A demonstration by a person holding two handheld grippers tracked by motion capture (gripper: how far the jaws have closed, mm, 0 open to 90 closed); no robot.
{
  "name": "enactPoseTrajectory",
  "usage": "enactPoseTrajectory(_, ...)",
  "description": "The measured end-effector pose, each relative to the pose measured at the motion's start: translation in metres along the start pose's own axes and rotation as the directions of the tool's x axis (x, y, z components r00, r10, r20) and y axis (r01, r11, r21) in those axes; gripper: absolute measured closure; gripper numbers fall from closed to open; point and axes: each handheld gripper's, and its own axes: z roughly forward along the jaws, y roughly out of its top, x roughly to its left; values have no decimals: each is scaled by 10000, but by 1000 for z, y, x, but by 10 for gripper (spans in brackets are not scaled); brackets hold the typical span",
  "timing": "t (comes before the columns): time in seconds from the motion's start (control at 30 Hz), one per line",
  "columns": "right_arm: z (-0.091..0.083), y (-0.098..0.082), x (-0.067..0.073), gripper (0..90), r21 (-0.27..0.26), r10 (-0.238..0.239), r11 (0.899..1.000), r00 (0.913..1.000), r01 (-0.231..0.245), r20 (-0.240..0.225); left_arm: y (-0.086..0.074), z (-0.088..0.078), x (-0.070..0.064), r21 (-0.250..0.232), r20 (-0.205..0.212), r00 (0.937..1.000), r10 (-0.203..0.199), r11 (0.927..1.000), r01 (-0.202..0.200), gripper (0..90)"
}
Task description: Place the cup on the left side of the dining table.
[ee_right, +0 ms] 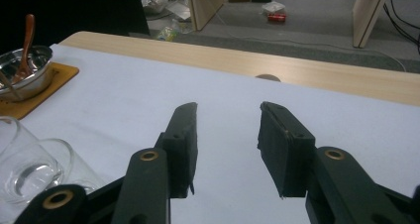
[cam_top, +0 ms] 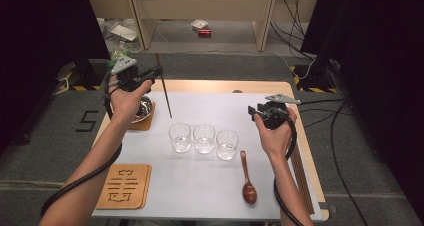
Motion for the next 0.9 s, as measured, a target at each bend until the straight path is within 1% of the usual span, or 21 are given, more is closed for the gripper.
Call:
enactPoseTrajectory(0.13, -4, -10, -7, 590, 92, 148, 9998, 9999, -149, 89, -5, -9, 8, 66, -258, 9996, 89, 9999, -88, 840)
enactPoseTrajectory(0.3, -10, -22, -17, 589, 148, 348, 9993, 9992, -351, 221, -13, -25, 24, 73, -570, 9984, -41, 10000, 45, 840)
enactPoseTrajectory(0.5, -17, -33, -22, 586, 189, 438, 9988, 9986, -443, 299, -20, -43, 45, 139, -1030, 9945, -188, 9997, 204, 840)
enactPoseTrajectory(0.67, -22, -39, -26, 584, 161, 486, 9987, 9981, -492, 383, -29, -55, 63, 315, -1527, 9880, -225, 9991, 277, 840)
enactPoseTrajectory(0.73, -24, -41, -27, 583, 150, 501, 9986, 9980, -507, 397, -33, -58, 69, 402, -1681, 9853, -300, 9985, 373, 840)
enactPoseTrajectory(0.77, -25, -42, -27, 582, 158, 507, 9986, 9979, -514, 412, -37, -60, 74, 481, -1812, 9828, -347, 9979, 441, 840)
enactPoseTrajectory(0.83, -26, -45, -28, 582, 163, 565, 9982, 9976, -572, 404, -41, -62, 79, 579, -1942, 9801, -419, 9969, 540, 840)
enactPoseTrajectory(0.9, -26, -46, -28, 582, 165, 522, 9985, 9979, -529, 393, -46, -63, 85, 674, -2071, 9769, -529, 9954, 682, 840)
